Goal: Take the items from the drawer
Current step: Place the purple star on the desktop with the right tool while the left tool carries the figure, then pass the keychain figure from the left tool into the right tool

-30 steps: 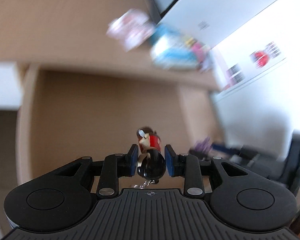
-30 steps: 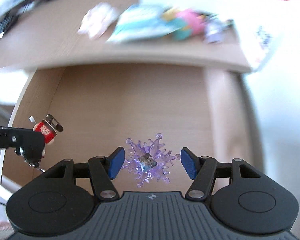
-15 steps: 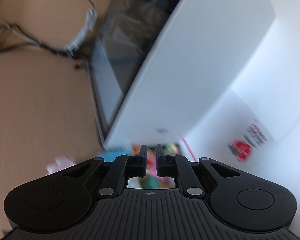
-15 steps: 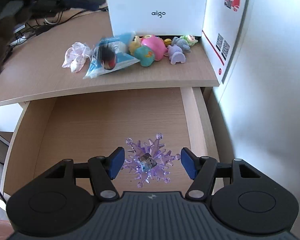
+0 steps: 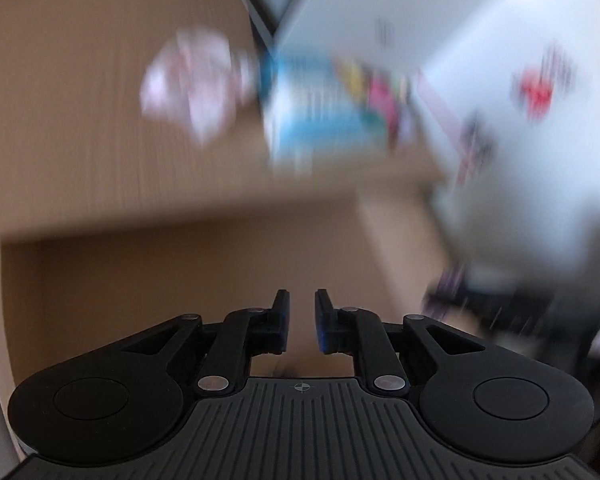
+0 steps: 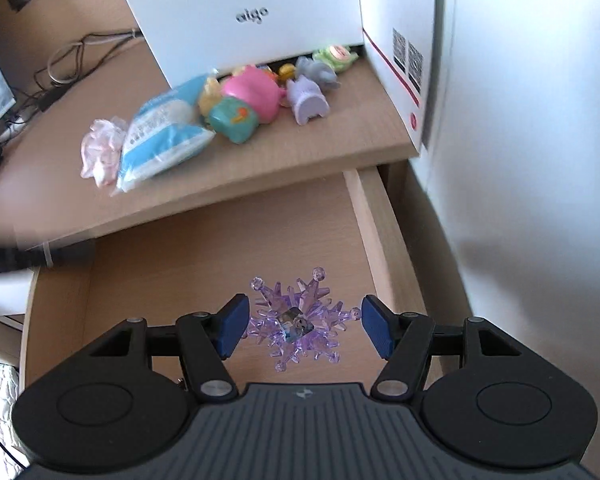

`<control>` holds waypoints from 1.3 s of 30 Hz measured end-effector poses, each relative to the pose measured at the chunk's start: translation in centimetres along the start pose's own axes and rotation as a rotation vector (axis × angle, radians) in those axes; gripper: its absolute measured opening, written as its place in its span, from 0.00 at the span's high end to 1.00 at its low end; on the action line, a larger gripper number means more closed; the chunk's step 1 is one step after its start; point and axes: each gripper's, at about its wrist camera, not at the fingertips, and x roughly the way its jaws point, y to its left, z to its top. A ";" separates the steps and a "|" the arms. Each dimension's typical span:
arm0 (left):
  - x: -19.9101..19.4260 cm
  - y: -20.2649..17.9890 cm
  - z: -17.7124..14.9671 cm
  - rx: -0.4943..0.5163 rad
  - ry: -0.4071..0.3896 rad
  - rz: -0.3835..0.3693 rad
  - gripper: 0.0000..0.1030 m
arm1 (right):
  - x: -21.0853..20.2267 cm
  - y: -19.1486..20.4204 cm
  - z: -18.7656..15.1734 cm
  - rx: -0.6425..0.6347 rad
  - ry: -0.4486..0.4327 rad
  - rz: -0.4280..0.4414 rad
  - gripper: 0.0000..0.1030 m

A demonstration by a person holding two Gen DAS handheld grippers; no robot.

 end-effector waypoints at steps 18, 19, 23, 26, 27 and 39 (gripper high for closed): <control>-6.4 5.2 -4.0 -0.188 -0.078 0.013 0.85 | -0.9 15.5 6.1 -0.429 -0.287 0.049 0.39; -6.7 5.4 -4.2 -0.189 -0.085 0.017 0.85 | -0.5 16.4 6.8 -0.445 -0.311 0.053 0.39; -7.5 6.4 -4.8 -0.198 -0.098 0.037 0.85 | 1.6 18.6 9.3 -0.475 -0.349 0.059 0.38; -7.7 7.1 -4.9 -0.213 -0.100 0.045 0.85 | 3.0 19.2 10.3 -0.267 -0.340 -0.126 0.30; -7.7 7.3 -4.9 -0.220 -0.101 0.044 0.85 | 2.9 19.1 10.3 -0.260 -0.331 -0.133 0.30; -5.8 8.2 -5.2 -0.244 -0.053 0.022 0.85 | 2.1 14.9 2.4 0.097 0.008 -0.033 0.22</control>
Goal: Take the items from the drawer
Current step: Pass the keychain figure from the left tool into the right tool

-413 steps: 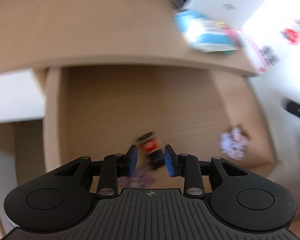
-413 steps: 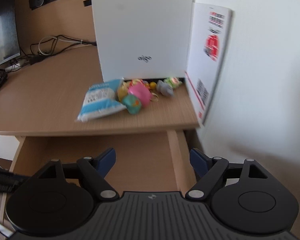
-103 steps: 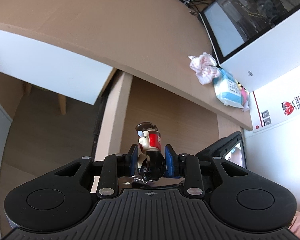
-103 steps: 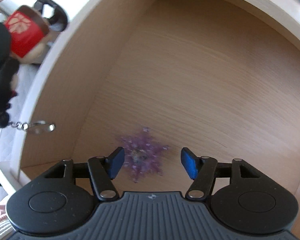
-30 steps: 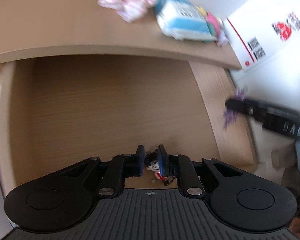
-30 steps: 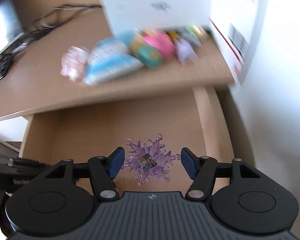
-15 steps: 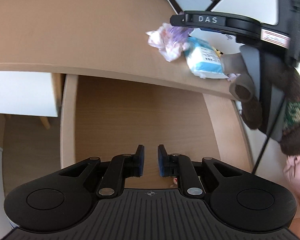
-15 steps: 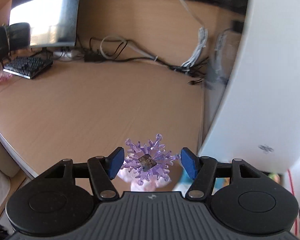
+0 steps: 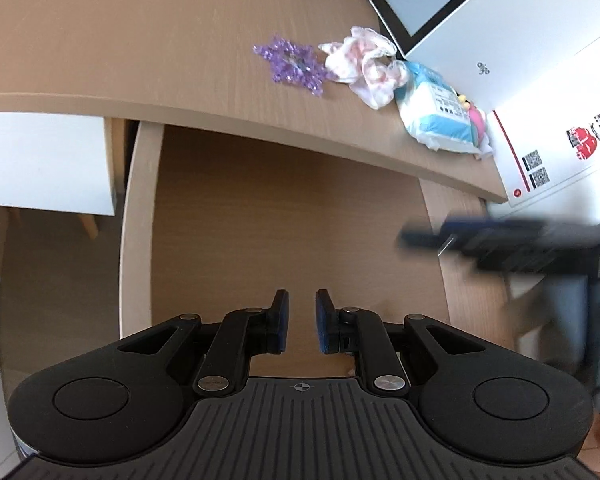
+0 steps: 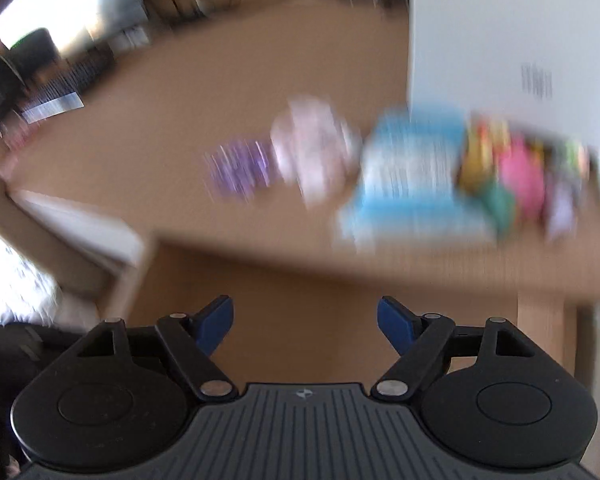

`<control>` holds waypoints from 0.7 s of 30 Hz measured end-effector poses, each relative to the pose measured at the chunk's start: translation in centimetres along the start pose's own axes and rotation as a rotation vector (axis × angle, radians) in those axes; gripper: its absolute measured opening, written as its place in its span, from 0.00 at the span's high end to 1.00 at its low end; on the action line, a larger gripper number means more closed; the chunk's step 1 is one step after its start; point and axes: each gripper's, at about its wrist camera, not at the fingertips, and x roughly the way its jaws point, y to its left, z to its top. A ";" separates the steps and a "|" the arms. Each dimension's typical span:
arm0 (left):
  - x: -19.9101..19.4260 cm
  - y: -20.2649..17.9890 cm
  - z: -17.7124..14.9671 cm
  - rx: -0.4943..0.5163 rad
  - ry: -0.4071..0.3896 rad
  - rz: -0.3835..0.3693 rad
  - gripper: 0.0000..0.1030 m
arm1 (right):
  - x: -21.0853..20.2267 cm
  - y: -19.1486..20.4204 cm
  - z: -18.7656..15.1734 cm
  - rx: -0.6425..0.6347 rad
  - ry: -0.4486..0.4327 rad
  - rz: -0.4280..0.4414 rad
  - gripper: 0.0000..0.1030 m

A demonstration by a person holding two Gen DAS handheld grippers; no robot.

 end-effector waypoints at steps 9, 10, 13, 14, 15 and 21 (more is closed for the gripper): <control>-1.1 0.2 -1.4 -0.015 -0.010 0.000 0.85 | 9.1 -1.1 -6.1 0.270 0.341 -0.058 0.34; -1.1 0.3 -1.6 -0.021 -0.010 0.001 0.85 | 9.6 -0.7 -6.4 0.273 0.346 -0.073 0.36; -1.5 0.6 -2.3 -0.041 -0.012 0.005 0.85 | 10.5 0.6 -7.0 0.205 0.370 -0.102 0.48; -1.6 0.6 -2.5 -0.046 -0.013 0.006 0.85 | 10.5 1.0 -7.0 0.178 0.366 -0.114 0.62; -1.8 0.6 -2.7 -0.050 -0.015 0.006 0.85 | 10.5 1.3 -7.0 0.162 0.370 -0.119 0.70; -2.5 0.5 -3.6 -0.058 -0.020 0.001 0.85 | 6.2 1.8 -5.6 0.212 0.216 -0.113 0.73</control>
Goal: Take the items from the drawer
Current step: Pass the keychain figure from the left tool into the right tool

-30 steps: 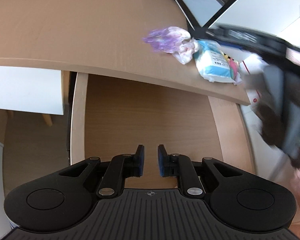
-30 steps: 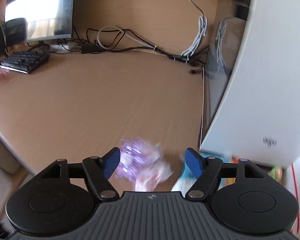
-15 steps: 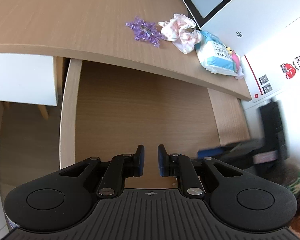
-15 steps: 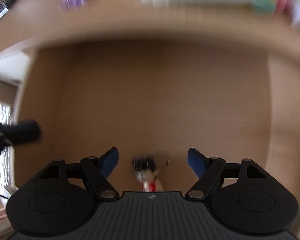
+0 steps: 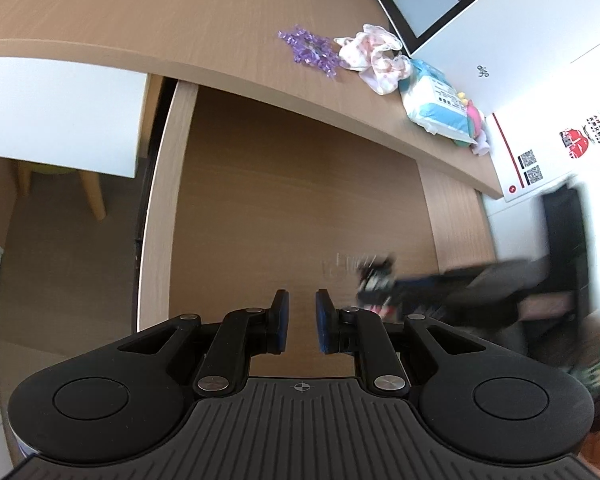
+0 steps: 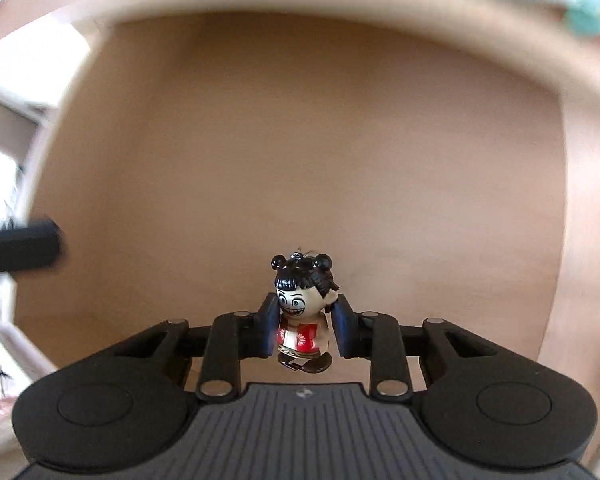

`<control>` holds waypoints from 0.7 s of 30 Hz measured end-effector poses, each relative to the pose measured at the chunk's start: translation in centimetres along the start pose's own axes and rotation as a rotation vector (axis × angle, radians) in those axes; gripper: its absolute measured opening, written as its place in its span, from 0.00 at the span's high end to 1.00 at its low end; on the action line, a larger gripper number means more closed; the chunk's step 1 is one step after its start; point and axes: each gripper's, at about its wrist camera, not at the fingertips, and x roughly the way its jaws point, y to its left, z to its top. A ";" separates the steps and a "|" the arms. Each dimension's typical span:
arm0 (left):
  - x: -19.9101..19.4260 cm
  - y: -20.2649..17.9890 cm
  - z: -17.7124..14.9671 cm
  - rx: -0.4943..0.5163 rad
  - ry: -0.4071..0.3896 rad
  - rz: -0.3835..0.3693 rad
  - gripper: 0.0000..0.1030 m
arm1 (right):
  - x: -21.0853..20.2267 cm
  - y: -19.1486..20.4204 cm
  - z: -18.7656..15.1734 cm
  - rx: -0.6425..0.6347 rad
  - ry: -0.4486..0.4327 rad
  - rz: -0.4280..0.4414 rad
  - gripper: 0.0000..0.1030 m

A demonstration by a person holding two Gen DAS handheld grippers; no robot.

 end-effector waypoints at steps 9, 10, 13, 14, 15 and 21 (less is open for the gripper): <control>-0.3 -1.1 0.4 0.047 -0.009 -0.014 0.85 | -10.9 -2.0 4.4 0.124 -0.386 0.056 0.73; -0.2 -1.1 0.5 0.051 -0.009 -0.018 0.85 | -11.6 -2.4 5.7 0.130 -0.412 0.061 0.73; -0.4 -1.1 0.7 0.061 -0.011 0.002 0.85 | -11.8 -2.3 8.7 0.134 -0.472 0.041 0.73; -0.6 -1.0 0.6 0.066 -0.015 0.004 0.85 | -11.7 -2.4 9.7 0.133 -0.477 0.042 0.74; -0.8 -0.8 0.6 0.067 -0.020 0.006 0.85 | -11.6 -2.3 10.0 0.130 -0.482 0.045 0.74; -2.0 0.7 0.2 0.036 -0.042 0.037 0.85 | -9.9 -2.3 13.3 0.096 -0.492 -0.004 0.73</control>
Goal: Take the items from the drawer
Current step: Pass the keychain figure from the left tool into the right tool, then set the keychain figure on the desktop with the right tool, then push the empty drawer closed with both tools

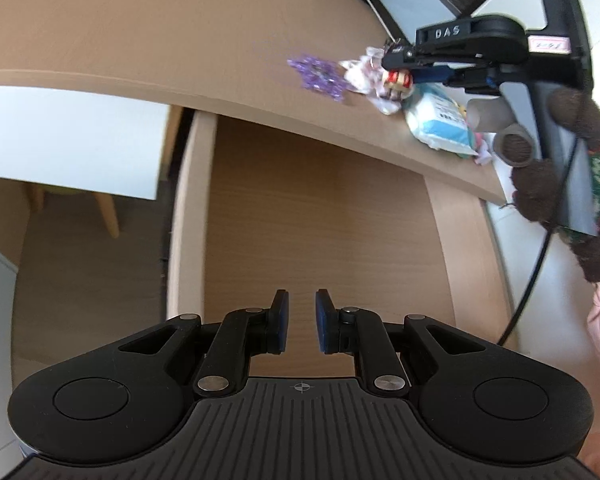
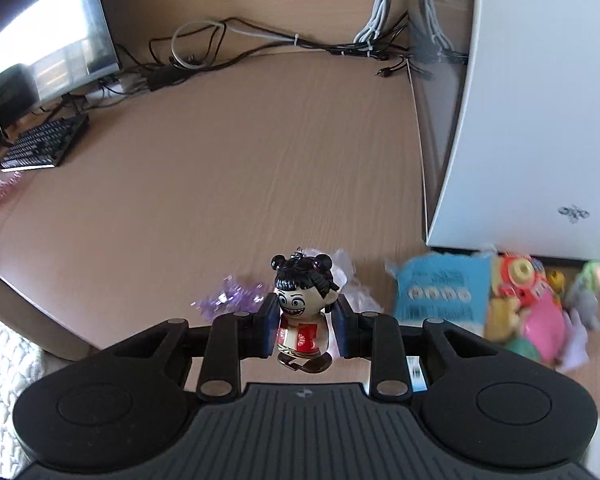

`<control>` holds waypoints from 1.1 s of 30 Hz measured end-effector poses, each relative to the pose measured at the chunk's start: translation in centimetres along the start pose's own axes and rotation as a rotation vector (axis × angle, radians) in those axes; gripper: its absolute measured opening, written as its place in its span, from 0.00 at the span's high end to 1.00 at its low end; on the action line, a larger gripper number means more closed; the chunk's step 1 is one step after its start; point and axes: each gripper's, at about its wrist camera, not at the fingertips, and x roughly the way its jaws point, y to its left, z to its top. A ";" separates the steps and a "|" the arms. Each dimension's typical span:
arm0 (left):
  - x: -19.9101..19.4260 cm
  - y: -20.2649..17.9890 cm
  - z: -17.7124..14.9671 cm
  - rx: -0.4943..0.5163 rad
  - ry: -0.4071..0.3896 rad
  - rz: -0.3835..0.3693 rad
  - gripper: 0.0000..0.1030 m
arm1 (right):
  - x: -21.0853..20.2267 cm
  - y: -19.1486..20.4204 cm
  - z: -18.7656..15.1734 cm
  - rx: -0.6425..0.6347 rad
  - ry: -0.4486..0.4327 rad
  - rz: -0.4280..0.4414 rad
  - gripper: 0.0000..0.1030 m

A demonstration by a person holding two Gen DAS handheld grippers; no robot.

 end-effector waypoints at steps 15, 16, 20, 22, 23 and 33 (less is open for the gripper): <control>-0.1 -0.4 -0.6 0.152 -0.017 -0.027 0.85 | -6.0 1.6 -5.6 0.203 -0.148 -0.097 0.55; -0.1 -0.6 -0.5 0.165 -0.035 -0.017 0.85 | -6.2 1.8 -6.4 0.228 -0.150 -0.102 0.55; -0.6 -1.5 -0.9 0.140 -0.088 -0.020 0.85 | -6.6 2.5 -10.4 0.335 -0.157 -0.124 0.55; -1.0 -2.5 -1.7 0.164 -0.102 -0.024 0.85 | -7.4 3.0 -12.7 0.339 -0.143 -0.121 0.55; -1.2 -3.0 -2.2 0.180 -0.104 -0.022 0.85 | -7.9 3.3 -13.9 0.340 -0.153 -0.125 0.55; -5.1 -8.3 -12.0 0.175 -0.184 0.063 0.85 | -11.7 4.1 -23.6 0.244 -0.172 -0.048 0.54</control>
